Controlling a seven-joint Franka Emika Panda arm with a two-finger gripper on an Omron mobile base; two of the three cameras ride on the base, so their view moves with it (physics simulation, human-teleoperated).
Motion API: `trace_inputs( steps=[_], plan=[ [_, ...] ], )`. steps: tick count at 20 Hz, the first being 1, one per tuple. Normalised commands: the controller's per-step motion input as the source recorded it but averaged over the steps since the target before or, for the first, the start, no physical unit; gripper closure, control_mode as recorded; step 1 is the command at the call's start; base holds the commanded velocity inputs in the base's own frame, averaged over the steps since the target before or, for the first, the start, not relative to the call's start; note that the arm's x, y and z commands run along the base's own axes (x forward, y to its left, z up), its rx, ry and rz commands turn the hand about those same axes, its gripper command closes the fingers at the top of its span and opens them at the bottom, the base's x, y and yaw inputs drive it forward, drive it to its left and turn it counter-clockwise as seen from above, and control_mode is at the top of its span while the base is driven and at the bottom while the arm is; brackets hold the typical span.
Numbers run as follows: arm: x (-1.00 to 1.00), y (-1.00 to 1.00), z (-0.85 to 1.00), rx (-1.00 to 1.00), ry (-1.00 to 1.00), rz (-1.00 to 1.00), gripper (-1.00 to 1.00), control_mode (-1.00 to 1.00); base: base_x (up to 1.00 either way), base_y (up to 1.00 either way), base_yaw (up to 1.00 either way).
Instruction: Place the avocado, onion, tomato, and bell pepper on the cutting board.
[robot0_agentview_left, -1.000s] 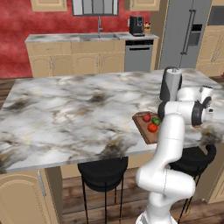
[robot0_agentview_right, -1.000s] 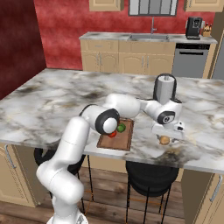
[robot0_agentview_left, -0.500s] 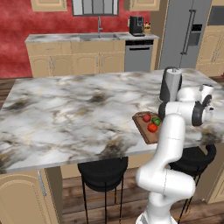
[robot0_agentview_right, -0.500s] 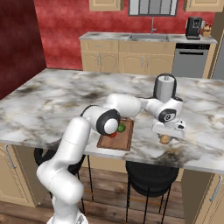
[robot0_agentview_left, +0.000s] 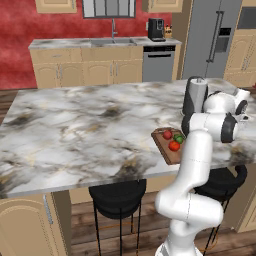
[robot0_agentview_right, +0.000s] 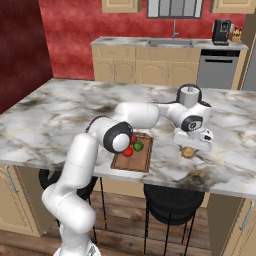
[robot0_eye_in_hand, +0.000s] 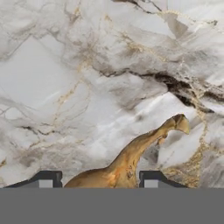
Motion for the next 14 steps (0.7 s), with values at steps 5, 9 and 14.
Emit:
trace_inputs(
  steps=[5,9,14],
  plan=[
    [-0.41,0.4,0.26,-0.02,-0.04,0.0,1.0,-1.0,0.0,0.0,0.0],
    [-0.46,0.53,0.1,-0.04,-0.07,0.0,1.0,-1.0,0.0,0.0,0.0],
    [-0.45,0.59,0.05,-0.04,-0.08,0.0,1.0,-1.0,0.0,0.0,0.0]
  ],
)
